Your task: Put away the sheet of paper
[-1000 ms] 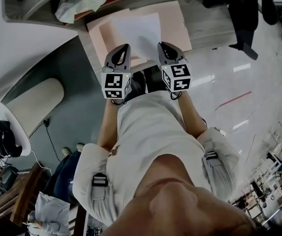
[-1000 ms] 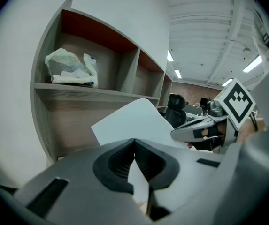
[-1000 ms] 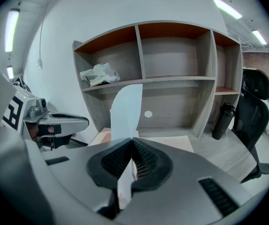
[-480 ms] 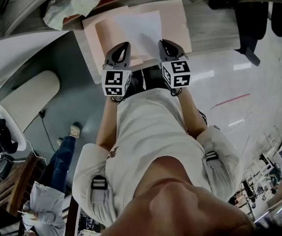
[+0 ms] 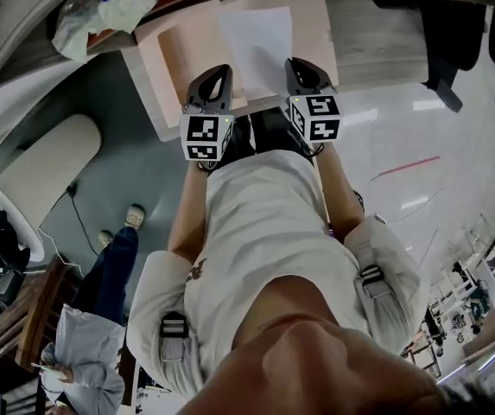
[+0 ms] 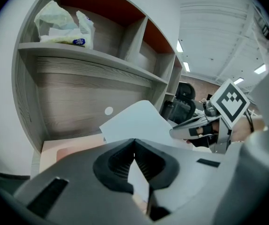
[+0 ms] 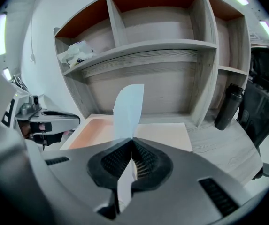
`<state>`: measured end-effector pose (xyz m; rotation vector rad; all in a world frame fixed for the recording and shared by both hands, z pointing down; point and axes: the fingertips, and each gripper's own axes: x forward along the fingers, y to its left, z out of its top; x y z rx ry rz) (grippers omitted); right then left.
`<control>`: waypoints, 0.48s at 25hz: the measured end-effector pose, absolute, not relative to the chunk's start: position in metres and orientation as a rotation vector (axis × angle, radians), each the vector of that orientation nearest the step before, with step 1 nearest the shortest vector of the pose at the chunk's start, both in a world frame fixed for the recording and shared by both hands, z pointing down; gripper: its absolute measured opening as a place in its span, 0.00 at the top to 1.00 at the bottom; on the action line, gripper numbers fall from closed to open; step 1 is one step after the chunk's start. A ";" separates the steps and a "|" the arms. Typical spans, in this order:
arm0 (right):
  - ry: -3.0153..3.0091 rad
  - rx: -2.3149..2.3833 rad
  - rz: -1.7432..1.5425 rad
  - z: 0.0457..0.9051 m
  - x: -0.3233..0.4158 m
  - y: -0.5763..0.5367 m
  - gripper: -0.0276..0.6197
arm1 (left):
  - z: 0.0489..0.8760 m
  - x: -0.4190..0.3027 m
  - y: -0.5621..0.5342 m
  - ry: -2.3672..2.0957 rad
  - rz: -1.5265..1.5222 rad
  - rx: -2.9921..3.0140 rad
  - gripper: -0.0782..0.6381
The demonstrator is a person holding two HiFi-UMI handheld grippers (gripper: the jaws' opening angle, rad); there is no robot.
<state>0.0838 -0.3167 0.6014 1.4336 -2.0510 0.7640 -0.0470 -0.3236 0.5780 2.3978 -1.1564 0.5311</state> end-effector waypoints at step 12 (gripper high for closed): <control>-1.980 1.445 0.806 0.641 0.100 -0.323 0.93 | 0.608 -0.035 -0.324 -1.098 0.588 2.399 0.86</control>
